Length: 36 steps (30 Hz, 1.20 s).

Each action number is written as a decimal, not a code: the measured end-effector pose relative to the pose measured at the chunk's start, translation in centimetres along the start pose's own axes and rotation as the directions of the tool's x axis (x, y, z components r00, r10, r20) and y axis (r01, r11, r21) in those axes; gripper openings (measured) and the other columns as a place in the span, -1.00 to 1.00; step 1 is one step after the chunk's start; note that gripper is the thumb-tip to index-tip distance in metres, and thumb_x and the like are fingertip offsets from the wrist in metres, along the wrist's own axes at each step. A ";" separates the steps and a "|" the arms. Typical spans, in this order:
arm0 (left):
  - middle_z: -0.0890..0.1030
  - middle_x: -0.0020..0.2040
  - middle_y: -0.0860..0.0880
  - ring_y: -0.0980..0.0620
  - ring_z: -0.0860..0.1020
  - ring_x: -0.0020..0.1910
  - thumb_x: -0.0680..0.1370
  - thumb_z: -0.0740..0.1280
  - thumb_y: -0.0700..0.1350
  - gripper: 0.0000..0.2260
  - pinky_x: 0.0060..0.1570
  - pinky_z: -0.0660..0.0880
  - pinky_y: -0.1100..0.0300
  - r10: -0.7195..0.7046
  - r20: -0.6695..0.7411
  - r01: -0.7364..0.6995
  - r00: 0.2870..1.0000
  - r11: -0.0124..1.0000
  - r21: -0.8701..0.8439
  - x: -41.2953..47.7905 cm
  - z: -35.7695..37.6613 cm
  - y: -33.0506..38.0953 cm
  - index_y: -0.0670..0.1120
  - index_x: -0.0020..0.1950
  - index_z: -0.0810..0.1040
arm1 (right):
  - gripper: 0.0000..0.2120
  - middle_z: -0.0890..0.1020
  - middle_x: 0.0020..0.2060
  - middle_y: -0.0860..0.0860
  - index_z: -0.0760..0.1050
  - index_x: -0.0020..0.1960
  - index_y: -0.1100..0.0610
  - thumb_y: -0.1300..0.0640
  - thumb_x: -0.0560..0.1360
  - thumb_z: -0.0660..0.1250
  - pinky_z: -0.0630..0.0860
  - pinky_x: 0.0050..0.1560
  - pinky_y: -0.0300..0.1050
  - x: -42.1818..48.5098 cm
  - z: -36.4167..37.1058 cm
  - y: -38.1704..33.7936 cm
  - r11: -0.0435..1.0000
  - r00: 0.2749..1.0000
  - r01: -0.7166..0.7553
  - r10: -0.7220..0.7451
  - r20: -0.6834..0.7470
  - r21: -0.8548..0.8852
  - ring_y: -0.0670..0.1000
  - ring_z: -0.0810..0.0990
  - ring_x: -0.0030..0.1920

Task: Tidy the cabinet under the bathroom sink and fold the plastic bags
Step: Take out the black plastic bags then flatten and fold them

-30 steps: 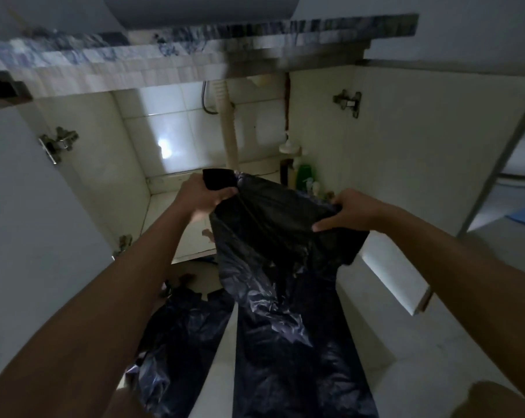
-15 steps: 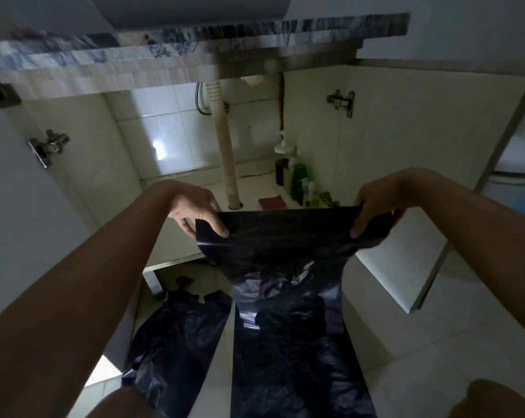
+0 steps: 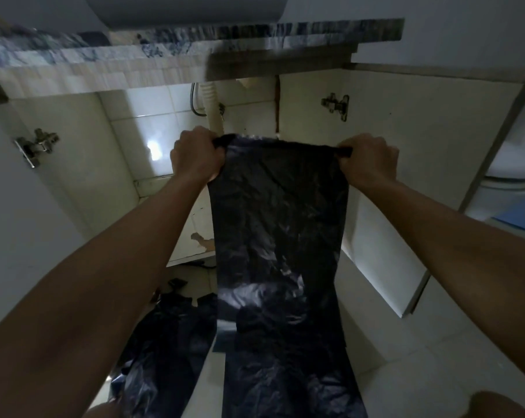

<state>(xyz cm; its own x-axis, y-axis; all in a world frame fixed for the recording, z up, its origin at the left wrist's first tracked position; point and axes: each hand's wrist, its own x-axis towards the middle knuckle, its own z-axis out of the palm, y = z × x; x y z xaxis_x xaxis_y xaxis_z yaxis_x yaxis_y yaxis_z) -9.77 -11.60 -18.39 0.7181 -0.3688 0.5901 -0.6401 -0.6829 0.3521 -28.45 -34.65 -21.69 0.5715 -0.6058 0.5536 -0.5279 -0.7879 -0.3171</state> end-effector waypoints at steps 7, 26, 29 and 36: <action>0.59 -0.16 0.01 0.02 0.52 -0.20 0.47 0.40 -0.04 -0.78 -0.28 0.37 0.22 0.105 0.047 -0.101 0.993 0.991 -0.085 -2.3 -2.3 -0.6 -0.02 0.09 0.68 | -0.81 0.71 -0.18 0.01 0.70 0.07 0.04 0.02 0.49 0.48 0.56 -0.12 -0.12 -2.2 -3.1 2.9 0.923 0.977 0.041 -0.118 0.180 0.381 -0.02 0.64 -0.19; 0.27 0.50 -0.09 -0.15 0.34 0.43 0.53 0.43 0.02 -0.44 0.24 0.46 0.06 -0.314 0.949 -0.118 -0.024 0.943 0.310 -19.0 10.1 -5.3 -0.09 0.48 0.35 | -0.75 0.61 -0.08 0.03 0.65 -0.03 0.22 0.05 0.43 0.50 0.52 0.02 -0.19 -17.3 10.4 10.0 0.978 0.157 -0.127 0.184 0.970 -0.165 0.01 0.57 -0.04; 0.33 0.46 -0.08 -0.15 0.41 0.37 0.54 0.42 0.01 -0.49 0.13 0.47 0.11 -0.311 0.949 -0.141 -0.060 0.943 0.300 -21.6 11.9 -6.1 -0.11 0.44 0.41 | -0.72 0.49 -0.34 -0.01 0.53 -0.37 0.23 0.10 0.43 0.45 0.38 -0.21 -0.21 -20.5 12.2 10.8 0.968 0.132 -0.194 0.185 0.974 -0.158 -0.02 0.44 -0.27; 0.45 0.30 -0.09 -0.11 0.52 -0.03 0.45 0.46 0.07 -0.48 -0.27 0.50 0.17 -0.309 0.948 -0.188 -0.078 0.938 0.291 -26.7 14.7 -8.0 -0.15 0.32 0.52 | -0.83 0.55 0.02 0.13 0.58 0.06 0.25 0.22 0.48 0.42 0.64 0.04 -0.08 -27.3 16.8 12.0 0.932 0.050 -0.274 0.259 0.964 -0.237 0.12 0.63 0.03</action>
<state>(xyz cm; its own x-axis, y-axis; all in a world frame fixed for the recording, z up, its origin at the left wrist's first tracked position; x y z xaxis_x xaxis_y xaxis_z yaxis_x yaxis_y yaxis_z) -19.79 -5.56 -47.67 0.4009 -0.3579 -0.8433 -0.6560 -0.7547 0.0085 -39.83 -29.40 -53.53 0.4976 -0.3419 -0.7972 -0.7972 -0.5425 -0.2650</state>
